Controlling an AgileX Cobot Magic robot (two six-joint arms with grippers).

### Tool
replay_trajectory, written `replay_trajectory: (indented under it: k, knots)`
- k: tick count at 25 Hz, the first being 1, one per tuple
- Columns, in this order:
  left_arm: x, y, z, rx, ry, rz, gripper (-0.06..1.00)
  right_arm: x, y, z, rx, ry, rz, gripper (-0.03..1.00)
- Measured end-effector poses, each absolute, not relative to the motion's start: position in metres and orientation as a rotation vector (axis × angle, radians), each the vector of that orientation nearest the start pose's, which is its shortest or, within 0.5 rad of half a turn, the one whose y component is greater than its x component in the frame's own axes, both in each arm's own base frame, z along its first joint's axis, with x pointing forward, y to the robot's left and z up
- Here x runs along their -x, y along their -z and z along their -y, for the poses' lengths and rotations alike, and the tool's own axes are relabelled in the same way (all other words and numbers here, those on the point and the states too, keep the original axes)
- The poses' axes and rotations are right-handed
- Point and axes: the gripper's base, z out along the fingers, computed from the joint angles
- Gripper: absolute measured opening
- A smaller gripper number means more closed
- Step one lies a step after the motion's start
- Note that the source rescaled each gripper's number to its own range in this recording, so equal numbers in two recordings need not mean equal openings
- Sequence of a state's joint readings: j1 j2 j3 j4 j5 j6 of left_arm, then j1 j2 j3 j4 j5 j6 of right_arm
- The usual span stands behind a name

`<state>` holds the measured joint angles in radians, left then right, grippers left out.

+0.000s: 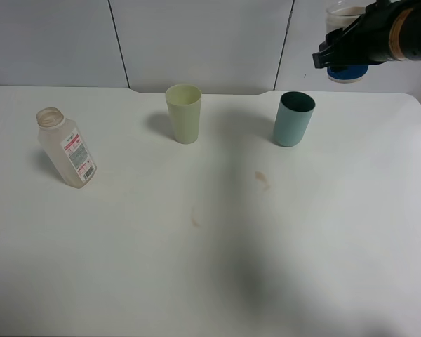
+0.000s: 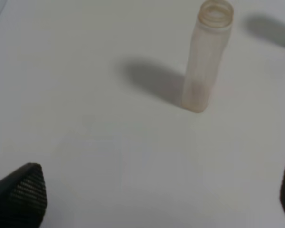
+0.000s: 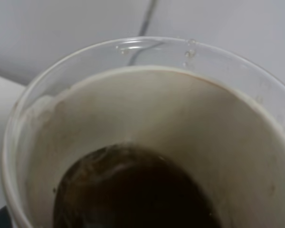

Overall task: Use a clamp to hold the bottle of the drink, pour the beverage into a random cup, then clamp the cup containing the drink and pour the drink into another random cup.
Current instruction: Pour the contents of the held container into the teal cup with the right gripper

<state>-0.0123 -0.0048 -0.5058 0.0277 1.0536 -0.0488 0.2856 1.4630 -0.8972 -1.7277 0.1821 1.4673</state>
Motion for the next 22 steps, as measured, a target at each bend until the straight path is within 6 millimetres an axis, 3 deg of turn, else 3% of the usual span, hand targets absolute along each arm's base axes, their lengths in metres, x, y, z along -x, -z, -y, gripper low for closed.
replay_trajectory:
  k: [7,15,22]
  knots:
    - [0.006,-0.279,-0.002,0.038,0.006,-2.026,1.00,-0.316,-0.271,-0.065,0.355,0.284,-1.973,0.00]
    - [0.006,-0.279,-0.002,0.038,0.006,-2.026,1.00,-0.330,-0.238,-0.065,0.322,0.318,-2.069,0.00]
    - [0.006,-0.279,-0.002,0.038,0.006,-2.026,1.00,-0.334,-0.229,-0.065,0.311,0.339,-2.092,0.00]
